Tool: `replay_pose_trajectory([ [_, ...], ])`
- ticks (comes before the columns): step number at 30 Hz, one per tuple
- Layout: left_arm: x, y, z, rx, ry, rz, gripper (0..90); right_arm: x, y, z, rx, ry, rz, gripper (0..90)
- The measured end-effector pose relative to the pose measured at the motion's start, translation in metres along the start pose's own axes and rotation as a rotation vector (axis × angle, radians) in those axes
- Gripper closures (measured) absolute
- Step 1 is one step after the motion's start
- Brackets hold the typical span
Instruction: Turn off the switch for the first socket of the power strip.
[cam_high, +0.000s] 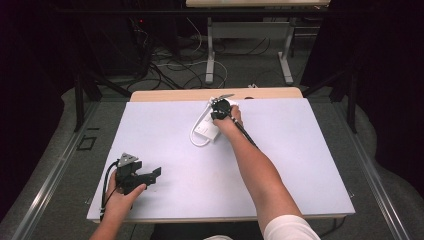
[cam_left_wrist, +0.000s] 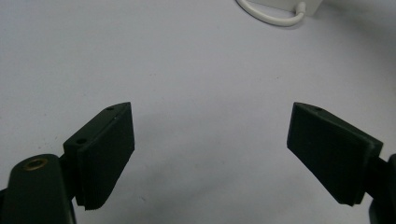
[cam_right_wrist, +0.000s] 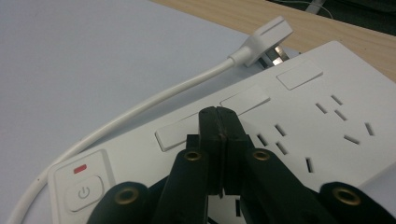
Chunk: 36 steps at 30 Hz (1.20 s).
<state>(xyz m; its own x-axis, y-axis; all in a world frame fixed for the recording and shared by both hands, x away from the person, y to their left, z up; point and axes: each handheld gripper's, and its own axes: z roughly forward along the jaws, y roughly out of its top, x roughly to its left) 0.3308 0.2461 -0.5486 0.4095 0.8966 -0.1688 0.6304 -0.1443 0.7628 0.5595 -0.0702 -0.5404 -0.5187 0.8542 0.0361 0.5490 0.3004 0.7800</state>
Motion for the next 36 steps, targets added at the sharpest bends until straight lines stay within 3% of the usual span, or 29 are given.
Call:
replay_pose_trajectory([
  [16, -0.001, 0.002, 0.002, 0.016, -0.009, 0.004, 15.1, 0.002, 0.001, -0.014, 0.006, 0.023, 0.004, 84.5],
  [22, -0.001, 0.002, 0.004, -0.005, -0.003, 0.001, 15.1, 0.008, 0.001, -0.019, 0.015, 0.039, -0.005, 81.2],
  [24, 0.0, 0.003, 0.003, 0.022, -0.014, 0.017, 15.1, 0.01, 0.0, -0.021, 0.013, 0.048, -0.014, 79.3],
  [25, -0.001, 0.002, 0.005, 0.0, -0.008, 0.007, 15.1, 0.011, 0.001, -0.022, 0.026, 0.051, -0.019, 78.1],
  [28, -0.002, 0.003, 0.004, 0.023, -0.017, 0.009, 15.1, 0.014, 0.001, -0.026, 0.031, 0.064, -0.034, 74.5],
  [30, -0.003, 0.002, 0.006, 0.0, -0.008, 0.006, 15.1, 0.016, 0.002, -0.028, 0.027, 0.067, -0.048, 72.6],
  [36, -0.002, 0.002, 0.006, 0.007, -0.01, 0.018, 15.2, 0.018, 0.002, -0.032, 0.037, 0.074, -0.036, 63.0],
])
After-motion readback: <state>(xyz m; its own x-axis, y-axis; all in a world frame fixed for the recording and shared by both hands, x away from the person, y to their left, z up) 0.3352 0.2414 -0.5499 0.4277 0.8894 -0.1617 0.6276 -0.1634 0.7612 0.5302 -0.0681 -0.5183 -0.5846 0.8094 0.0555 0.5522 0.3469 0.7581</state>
